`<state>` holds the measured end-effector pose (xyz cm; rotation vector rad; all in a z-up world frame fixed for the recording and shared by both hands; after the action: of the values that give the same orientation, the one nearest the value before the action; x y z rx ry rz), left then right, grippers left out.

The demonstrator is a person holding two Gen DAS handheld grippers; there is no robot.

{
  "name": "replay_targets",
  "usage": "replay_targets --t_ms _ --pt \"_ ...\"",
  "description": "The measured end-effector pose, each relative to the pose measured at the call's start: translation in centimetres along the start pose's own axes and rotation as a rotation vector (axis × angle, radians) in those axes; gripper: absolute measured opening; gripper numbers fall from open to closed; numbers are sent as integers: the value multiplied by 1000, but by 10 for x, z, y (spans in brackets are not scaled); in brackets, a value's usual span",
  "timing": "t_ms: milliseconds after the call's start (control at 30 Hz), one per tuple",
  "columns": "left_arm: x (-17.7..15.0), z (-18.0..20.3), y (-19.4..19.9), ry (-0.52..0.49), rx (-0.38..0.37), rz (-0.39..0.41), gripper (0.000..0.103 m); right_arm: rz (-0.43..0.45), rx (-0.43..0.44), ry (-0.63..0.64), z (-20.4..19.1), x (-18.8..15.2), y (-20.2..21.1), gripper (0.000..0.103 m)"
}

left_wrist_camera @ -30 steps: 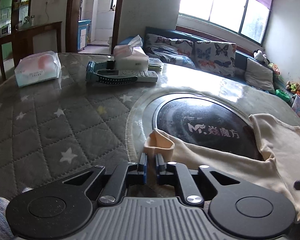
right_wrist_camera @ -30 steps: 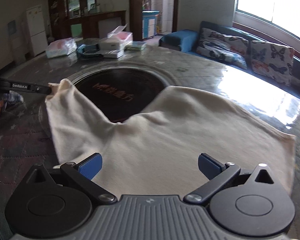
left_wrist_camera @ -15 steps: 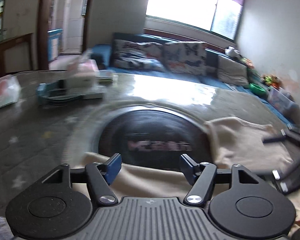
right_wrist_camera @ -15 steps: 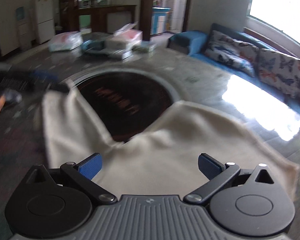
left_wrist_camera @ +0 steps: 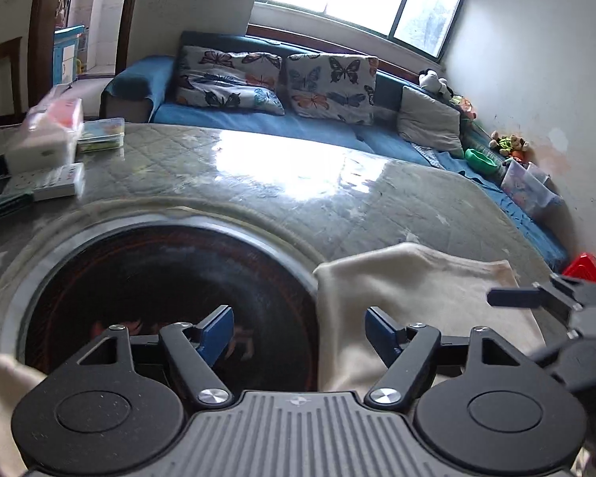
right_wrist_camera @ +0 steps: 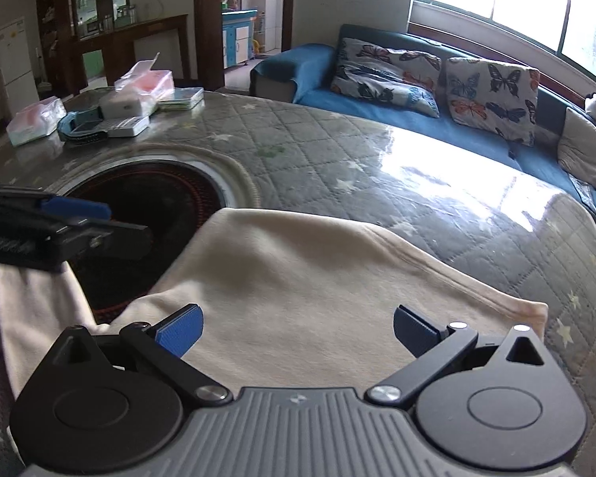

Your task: Fold clothes

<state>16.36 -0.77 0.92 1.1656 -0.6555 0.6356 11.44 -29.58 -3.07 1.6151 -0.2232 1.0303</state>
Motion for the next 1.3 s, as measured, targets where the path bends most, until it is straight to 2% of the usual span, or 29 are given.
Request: replay_targets --t_ms 133,300,333,400,433,467,500,567,633,700,767,867,933,1000,1133,1167,1300 --pt "10 10 -29 -1 -19 -11 74 14 -16 -16 12 0 3 103" --pt "14 18 -57 14 -45 -55 61 35 -25 -24 23 1 11 103" --pt "14 20 -61 14 -52 -61 56 38 -26 -22 25 1 12 103" --pt "14 22 -65 23 -68 -66 40 45 -36 -33 31 1 15 103" --pt "14 23 -67 30 -80 -66 36 48 -41 -38 35 1 16 103" --pt "14 23 -66 38 -95 -65 26 51 -47 -43 38 1 17 103" --pt "13 24 -66 44 -111 -63 20 55 -52 -49 41 1 18 103" --pt "13 29 -60 39 -143 -41 19 61 -64 -63 48 1 21 103" --pt "13 38 -48 14 -175 -15 18 68 -76 -82 56 1 24 103" --pt "8 54 -33 -34 -238 14 18 77 -89 -99 63 1 27 103" --pt "-5 74 -22 -147 -286 15 18 88 -104 -116 70 1 31 103" --pt "-33 99 -14 -342 -323 -37 25 96 -123 -137 80 2 34 103" --pt "-42 107 -8 -419 -306 -21 37 96 -133 -144 84 1 34 103" --pt "-42 109 -5 -426 -297 -2 43 93 -140 -150 87 -1 34 103" --pt "-30 101 -7 -326 -280 11 50 74 -150 -161 93 -10 34 103" --pt "-27 98 -9 -301 -278 4 54 68 -150 -165 94 -13 34 103" --pt "-21 90 -17 -215 -288 -38 55 55 -156 -172 97 -21 34 103"
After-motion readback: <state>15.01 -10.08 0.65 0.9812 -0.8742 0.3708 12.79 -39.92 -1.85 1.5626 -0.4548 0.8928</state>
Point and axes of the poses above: each gripper's, at about its wrist camera, not at the fingertips, and y roughly against the way its jaws point, z to its right, x to its top, the point moved 5 cm from there along -y, roughly the way its jaws point, and after that the axes turned 3 degrees about z, right-handed, at the moved point
